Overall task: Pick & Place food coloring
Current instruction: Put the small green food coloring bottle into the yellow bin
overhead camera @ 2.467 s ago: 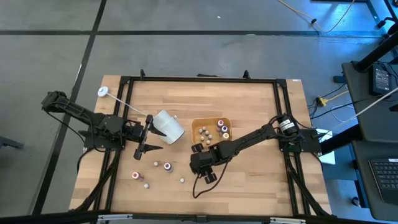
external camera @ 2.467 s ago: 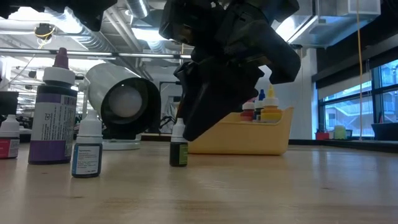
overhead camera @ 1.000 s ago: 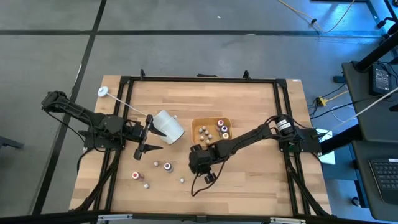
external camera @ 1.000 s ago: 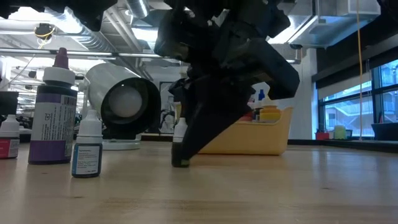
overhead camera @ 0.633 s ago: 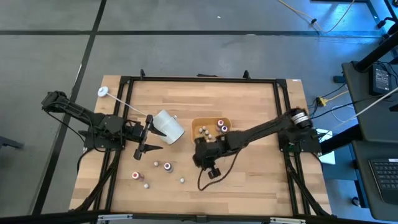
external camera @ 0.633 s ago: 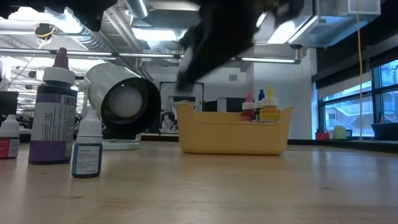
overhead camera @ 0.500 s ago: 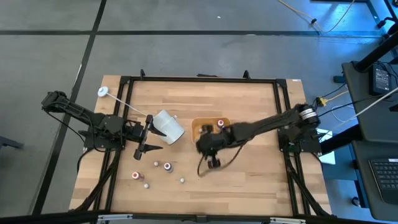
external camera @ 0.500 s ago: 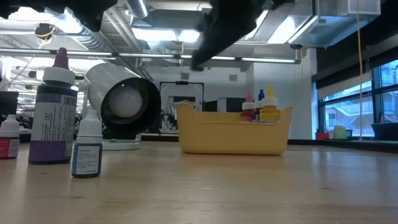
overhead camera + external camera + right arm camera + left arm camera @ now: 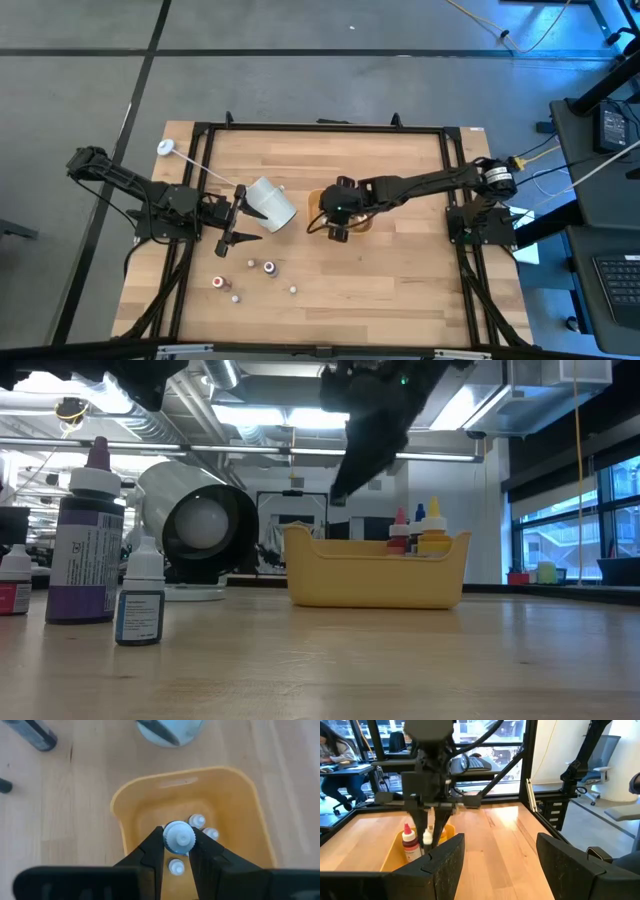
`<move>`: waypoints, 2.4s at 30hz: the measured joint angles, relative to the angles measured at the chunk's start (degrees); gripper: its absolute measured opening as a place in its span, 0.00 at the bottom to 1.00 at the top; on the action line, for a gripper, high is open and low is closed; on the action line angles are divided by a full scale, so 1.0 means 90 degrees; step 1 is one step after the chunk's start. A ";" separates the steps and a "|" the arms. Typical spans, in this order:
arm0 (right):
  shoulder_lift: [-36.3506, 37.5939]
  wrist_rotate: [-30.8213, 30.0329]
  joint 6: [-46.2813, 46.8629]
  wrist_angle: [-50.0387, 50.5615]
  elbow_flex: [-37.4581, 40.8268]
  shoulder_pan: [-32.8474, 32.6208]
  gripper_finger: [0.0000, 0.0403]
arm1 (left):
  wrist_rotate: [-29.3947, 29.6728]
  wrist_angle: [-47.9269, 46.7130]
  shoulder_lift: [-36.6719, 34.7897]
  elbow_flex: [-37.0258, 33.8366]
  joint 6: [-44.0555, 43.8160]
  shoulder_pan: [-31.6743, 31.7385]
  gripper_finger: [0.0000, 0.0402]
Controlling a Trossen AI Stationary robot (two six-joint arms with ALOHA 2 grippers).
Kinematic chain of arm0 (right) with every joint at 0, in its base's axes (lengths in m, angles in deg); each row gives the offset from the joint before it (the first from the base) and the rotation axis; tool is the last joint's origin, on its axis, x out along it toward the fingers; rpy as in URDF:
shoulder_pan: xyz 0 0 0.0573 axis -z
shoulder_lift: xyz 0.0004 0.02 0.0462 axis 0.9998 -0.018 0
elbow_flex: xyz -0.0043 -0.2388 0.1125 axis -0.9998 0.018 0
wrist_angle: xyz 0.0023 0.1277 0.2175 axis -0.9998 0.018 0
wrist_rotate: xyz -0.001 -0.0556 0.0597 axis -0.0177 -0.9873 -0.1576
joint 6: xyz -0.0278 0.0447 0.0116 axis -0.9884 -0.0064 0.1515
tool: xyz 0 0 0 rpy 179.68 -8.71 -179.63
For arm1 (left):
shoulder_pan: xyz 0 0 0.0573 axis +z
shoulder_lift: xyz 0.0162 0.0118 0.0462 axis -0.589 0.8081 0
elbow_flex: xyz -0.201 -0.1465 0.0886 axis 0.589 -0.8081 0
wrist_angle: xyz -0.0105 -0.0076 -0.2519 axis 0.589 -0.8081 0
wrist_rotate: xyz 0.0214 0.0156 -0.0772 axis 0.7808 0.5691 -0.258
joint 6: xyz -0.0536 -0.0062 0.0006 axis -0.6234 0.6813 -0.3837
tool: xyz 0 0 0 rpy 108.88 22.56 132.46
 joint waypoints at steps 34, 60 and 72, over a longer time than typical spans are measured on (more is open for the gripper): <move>-0.0383 -0.0762 0.0976 0.0487 0.0278 0.0354 0.20 | 0.0214 -0.0144 0.0001 -0.0002 -0.0002 -0.0001 0.60; -0.0589 -0.0750 0.1112 0.0415 0.0215 0.0472 0.20 | 0.0263 -0.0236 0.0000 -0.0002 -0.0002 -0.0002 0.60; -0.0623 -0.0685 0.0373 -0.0403 -0.0253 0.0469 0.20 | 0.0263 -0.0237 0.0000 -0.0002 -0.0002 0.0001 0.60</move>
